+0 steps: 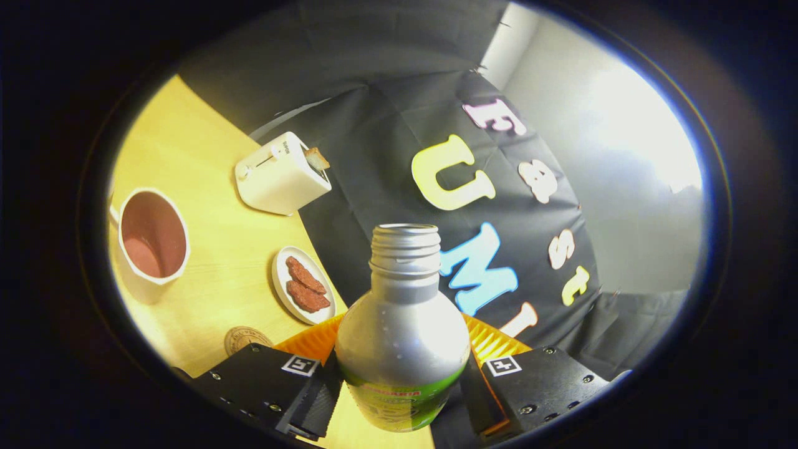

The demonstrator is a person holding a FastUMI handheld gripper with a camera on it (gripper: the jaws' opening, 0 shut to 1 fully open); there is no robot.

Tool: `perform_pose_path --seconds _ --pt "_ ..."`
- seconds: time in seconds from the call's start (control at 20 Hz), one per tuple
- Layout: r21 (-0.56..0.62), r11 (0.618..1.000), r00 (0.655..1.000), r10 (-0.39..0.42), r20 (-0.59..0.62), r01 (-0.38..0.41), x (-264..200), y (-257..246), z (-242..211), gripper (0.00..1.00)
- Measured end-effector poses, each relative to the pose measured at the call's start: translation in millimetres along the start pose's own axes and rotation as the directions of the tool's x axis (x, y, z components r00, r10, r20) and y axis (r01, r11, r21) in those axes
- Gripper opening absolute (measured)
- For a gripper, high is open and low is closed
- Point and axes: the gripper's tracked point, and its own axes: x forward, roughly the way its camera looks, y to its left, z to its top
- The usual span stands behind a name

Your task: Take the bottle from table, then pour the juice into the cup, finally place the bottle on the coaster

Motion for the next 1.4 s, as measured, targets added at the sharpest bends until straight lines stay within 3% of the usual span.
perform_pose_path --seconds 0.2,0.5,0.65,0.75,0.9,1.0,1.15,1.4 --pt "0.183 0.982 0.997 0.059 -0.049 -0.049 4 6 -13 0.81" --pt "0.420 0.896 0.979 0.190 -0.077 -0.141 10 19 -24 0.81" --pt "0.554 0.807 0.963 0.267 -0.033 -0.205 9 30 -20 0.82" --pt "0.650 0.723 0.954 0.299 0.008 -0.233 10 33 -16 0.82" --pt "0.772 0.590 0.949 0.309 0.058 -0.239 14 28 -8 0.81" --pt "0.806 0.542 0.952 0.295 0.081 -0.236 20 20 -2 0.81" --pt "0.822 0.520 0.955 0.282 0.092 -0.233 27 17 2 0.82" --pt "0.799 0.563 0.963 0.260 0.073 -0.213 39 28 -2 0.82"
